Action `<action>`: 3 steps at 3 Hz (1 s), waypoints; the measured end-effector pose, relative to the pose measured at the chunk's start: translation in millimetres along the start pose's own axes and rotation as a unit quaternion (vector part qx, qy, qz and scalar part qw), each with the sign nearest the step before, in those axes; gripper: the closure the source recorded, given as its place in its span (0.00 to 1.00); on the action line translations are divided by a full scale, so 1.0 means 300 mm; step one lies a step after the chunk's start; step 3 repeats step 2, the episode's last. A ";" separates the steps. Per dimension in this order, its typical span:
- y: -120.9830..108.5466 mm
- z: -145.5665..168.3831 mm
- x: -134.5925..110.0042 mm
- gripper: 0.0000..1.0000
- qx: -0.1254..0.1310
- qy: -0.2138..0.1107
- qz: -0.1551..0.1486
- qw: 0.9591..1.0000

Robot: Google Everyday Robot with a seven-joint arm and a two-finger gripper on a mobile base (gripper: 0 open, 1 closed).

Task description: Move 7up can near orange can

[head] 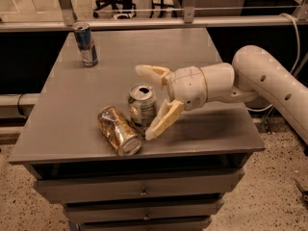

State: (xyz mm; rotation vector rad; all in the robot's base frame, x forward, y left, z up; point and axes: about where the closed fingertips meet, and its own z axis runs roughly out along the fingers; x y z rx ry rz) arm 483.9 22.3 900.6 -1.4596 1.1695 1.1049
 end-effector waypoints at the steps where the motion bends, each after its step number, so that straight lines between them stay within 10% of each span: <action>1: -0.002 -0.026 -0.017 0.00 0.005 0.003 -0.001 1.000; 3: -0.015 -0.227 -0.145 0.00 0.047 0.023 -0.012 0.999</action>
Offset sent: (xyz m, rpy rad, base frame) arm 0.0124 -0.1420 0.1215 -0.0647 -0.0931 -0.2213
